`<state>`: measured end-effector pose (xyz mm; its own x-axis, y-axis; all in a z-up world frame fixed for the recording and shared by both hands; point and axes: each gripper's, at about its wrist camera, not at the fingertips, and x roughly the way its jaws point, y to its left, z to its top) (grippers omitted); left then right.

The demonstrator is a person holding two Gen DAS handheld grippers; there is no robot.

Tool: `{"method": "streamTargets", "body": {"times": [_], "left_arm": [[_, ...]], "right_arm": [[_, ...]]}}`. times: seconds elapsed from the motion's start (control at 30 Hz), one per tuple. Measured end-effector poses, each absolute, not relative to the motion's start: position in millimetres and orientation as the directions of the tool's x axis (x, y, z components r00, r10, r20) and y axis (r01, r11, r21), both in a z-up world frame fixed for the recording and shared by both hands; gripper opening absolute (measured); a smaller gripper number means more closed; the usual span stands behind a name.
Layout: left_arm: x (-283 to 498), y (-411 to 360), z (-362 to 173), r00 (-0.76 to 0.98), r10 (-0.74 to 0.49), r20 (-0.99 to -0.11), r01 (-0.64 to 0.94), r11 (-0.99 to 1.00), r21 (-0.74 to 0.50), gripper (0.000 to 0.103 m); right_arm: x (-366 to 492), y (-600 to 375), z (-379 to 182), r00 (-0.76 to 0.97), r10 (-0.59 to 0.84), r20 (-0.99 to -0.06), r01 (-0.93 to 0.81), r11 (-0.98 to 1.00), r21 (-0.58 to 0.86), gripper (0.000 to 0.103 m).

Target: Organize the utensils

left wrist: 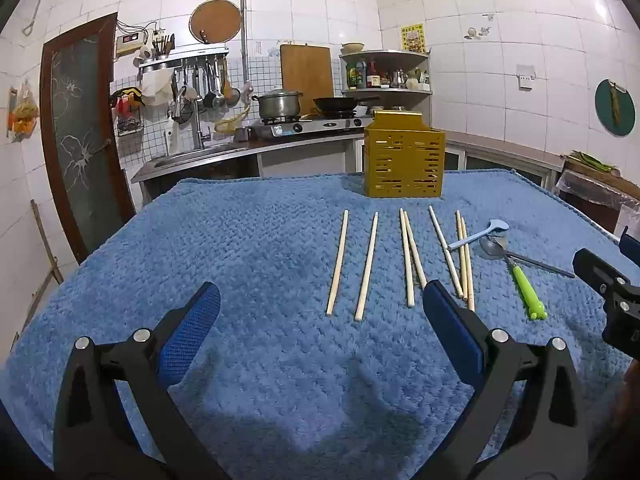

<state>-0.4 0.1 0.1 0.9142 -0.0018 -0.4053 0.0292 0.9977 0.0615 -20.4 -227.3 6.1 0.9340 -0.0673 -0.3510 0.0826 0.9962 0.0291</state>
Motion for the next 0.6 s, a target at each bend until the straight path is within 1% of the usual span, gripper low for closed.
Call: {"method": "streamTargets", "body": {"times": [0.6], "left_arm": [[3.3, 2.4, -2.0, 0.91, 0.006, -0.416, 0.021, 0.998, 0.06, 0.098]], "right_arm": [[-17.7, -233.0, 2.0, 0.932, -0.076, -0.355, 0.091, 0.995, 0.027, 0.099]]}}
